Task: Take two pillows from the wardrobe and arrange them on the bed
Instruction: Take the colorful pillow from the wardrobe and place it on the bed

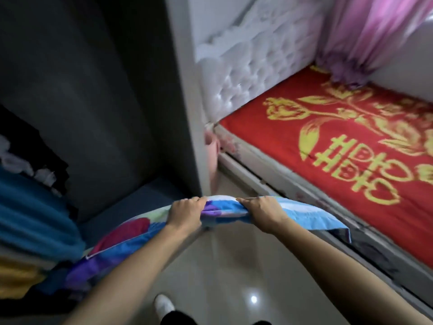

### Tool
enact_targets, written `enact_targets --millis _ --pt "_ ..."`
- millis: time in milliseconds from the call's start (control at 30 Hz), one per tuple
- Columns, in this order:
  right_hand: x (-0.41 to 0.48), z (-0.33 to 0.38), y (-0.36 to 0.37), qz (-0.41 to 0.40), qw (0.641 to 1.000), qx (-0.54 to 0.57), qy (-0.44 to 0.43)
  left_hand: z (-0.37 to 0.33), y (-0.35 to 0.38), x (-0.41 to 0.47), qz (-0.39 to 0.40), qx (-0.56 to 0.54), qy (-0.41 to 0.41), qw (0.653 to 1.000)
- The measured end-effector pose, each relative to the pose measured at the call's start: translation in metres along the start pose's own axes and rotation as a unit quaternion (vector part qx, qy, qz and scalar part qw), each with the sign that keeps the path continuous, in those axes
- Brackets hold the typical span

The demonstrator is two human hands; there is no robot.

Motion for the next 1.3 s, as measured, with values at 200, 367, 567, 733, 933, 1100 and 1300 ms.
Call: enact_targets --millis 200,367,567,733,933,1100,1300 --pt "-0.094 -0.141 -0.104 -0.137 0.985 -0.008 0.108 -0.151 -0.107 0.057 -0.114 -0.039 0.100 0.988" --pt "-0.136 -0.225 -0.170 -0.249 0.948 -0.057 0.190 -0.233 -0.174 0.101 -0.202 -0.075 0.188 0.958" --pt "-0.102 -0.291 -0.224 -0.295 0.926 -0.096 0.213 -0.259 -0.233 0.179 -0.287 -0.131 0.236 0.919" --pt "-0.045 -0.340 -0.260 -0.294 0.916 -0.113 0.249 -0.261 -0.265 0.269 -0.308 -0.149 0.269 0.901" --pt "0.033 -0.392 -0.290 -0.298 0.909 -0.111 0.271 -0.251 -0.298 0.370 -0.318 -0.147 0.288 0.892" --pt "0.090 -0.445 -0.292 -0.283 0.914 -0.081 0.278 -0.260 -0.303 0.450 -0.288 -0.130 0.300 0.900" --pt "0.161 -0.521 -0.293 -0.273 0.922 -0.063 0.267 -0.275 -0.304 0.544 -0.265 -0.113 0.271 0.918"
Point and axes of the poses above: each hand's wrist, its own x-axis towards the middle knuckle, its own y-axis out of the palm, z = x × y, the point moved 10 cm from there along x, towards the middle knuckle, and after that the axes turned 5 degrees about z, right-handed, at the moved point
